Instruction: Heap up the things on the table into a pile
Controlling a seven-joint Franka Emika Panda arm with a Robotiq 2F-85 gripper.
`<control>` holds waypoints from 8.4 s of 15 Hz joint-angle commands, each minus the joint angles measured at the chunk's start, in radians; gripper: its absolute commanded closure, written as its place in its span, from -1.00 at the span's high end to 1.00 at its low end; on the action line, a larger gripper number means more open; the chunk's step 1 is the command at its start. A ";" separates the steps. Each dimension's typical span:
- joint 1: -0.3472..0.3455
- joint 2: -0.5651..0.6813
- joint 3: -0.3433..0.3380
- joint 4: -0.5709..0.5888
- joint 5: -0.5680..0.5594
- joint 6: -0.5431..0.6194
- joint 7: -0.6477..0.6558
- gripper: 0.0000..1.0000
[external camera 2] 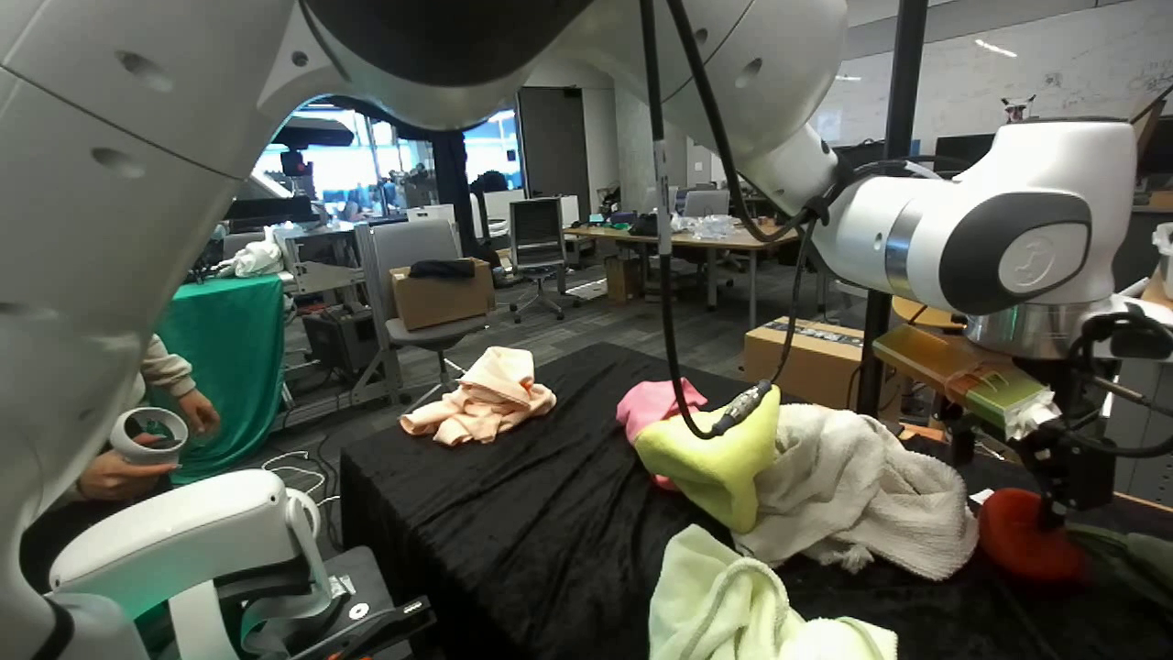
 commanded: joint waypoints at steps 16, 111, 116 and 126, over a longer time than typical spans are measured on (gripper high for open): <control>-0.065 0.140 -0.003 0.194 0.049 -0.093 0.030 0.93; 0.087 -0.862 0.036 -1.100 -0.220 0.221 0.243 1.00; 0.033 -0.878 0.042 -1.145 -0.340 0.217 0.352 1.00; 0.026 -0.805 0.045 -1.154 -0.369 0.223 0.415 1.00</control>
